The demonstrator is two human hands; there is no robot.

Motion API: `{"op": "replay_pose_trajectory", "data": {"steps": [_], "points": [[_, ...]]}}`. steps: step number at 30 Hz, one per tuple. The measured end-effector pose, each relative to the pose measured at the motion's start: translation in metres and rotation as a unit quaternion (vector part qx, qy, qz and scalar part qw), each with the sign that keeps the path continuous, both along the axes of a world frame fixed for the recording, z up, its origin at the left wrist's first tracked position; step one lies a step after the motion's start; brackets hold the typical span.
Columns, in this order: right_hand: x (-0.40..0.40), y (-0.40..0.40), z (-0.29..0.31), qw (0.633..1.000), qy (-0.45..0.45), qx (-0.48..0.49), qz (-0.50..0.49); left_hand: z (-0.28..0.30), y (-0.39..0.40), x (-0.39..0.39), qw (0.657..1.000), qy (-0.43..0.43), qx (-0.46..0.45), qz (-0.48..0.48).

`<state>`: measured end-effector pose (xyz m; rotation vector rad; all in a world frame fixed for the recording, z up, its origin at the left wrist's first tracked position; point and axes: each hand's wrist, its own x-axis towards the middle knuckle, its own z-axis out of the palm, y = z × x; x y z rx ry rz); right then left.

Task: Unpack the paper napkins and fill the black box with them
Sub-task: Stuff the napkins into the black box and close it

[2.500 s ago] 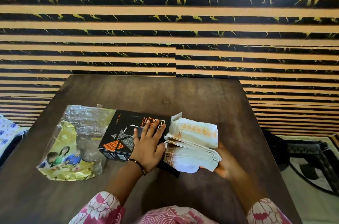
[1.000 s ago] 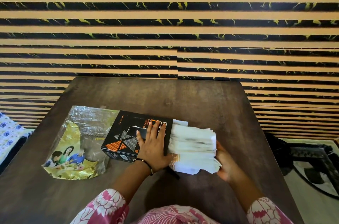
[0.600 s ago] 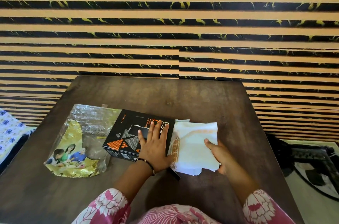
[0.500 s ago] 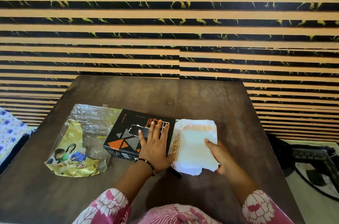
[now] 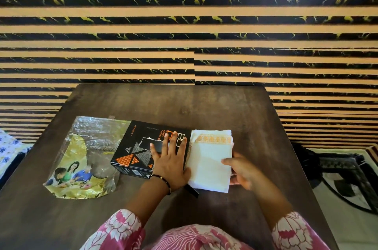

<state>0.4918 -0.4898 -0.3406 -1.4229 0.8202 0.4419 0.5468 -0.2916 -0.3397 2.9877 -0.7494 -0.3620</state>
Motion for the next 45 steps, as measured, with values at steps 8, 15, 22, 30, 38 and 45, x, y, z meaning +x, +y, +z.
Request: {"op": "replay_pose_trajectory", "data": {"steps": [8, 15, 22, 30, 38, 45], "points": [[0.004, 0.015, -0.013, 0.989, 0.005, -0.148, 0.014, 0.001, 0.000, 0.001, 1.000, 0.005, 0.015, -0.005], [0.017, 0.032, -0.010, 0.982, 0.005, -0.174, 0.069, 0.002, 0.000, 0.000, 1.000, 0.006, 0.012, -0.004], [0.007, 0.023, -0.017, 0.983, 0.037, -0.179, -0.007, 0.001, 0.001, -0.001, 1.000, 0.002, 0.001, -0.006], [0.028, 0.066, -0.017, 0.996, -0.014, -0.084, 0.010, -0.008, 0.003, 0.001, 0.999, -0.008, -0.043, -0.014], [0.022, 0.062, -0.019, 0.998, -0.004, -0.031, -0.062, -0.006, 0.008, -0.005, 0.998, -0.013, -0.054, -0.020], [0.029, 0.091, -0.015, 0.994, 0.019, 0.095, -0.042, -0.004, 0.008, -0.005, 0.996, -0.001, -0.083, -0.016]]}}
